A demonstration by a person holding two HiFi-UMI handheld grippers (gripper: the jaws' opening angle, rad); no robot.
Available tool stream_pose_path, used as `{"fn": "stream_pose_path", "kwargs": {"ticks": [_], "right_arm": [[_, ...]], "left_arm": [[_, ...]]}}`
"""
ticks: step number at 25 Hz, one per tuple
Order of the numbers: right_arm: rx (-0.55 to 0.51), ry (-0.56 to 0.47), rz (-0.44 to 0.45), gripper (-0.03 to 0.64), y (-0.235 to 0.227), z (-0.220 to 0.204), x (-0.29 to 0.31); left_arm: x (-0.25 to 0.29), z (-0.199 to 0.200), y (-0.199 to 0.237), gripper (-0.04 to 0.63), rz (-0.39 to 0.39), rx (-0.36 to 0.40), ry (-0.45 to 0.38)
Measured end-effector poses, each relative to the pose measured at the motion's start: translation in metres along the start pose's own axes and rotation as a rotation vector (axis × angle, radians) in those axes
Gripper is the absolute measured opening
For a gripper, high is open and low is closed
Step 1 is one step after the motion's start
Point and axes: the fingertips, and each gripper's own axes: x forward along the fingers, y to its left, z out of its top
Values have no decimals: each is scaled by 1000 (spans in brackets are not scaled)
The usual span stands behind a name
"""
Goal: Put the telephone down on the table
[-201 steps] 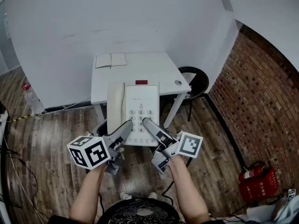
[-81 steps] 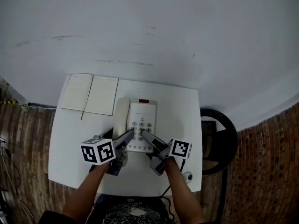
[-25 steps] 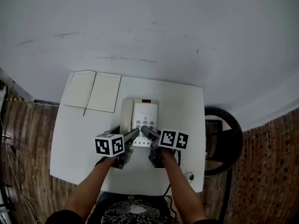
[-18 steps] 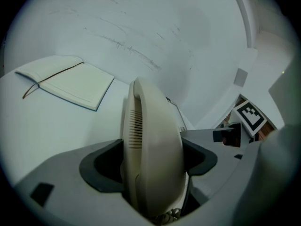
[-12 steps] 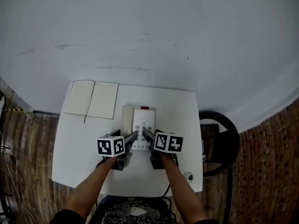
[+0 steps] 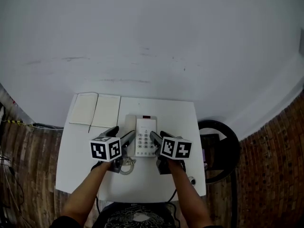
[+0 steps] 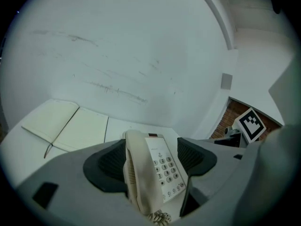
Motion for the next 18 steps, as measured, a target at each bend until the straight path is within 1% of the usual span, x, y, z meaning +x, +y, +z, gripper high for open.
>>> {"fn": "stream_pose_path", "kwargs": {"ticks": [3, 6, 8, 13, 18], "right_arm": [[-33, -52, 0, 190, 13, 16, -18], [-61, -111, 4, 170, 27, 31, -37], [-87, -151, 2, 150, 37, 40, -50], [-166, -245, 0, 110, 68, 57, -84], [-207, -312, -7, 80, 92, 57, -110]], "left_arm": [[-17, 22, -10, 337, -21, 52, -37], [-38, 44, -20, 316, -40, 94, -92], [-53, 57, -25, 276, -39, 128, -129], [-90, 81, -31, 219, -20, 228, -195], [-121, 92, -31, 127, -21, 272, -237]]}}
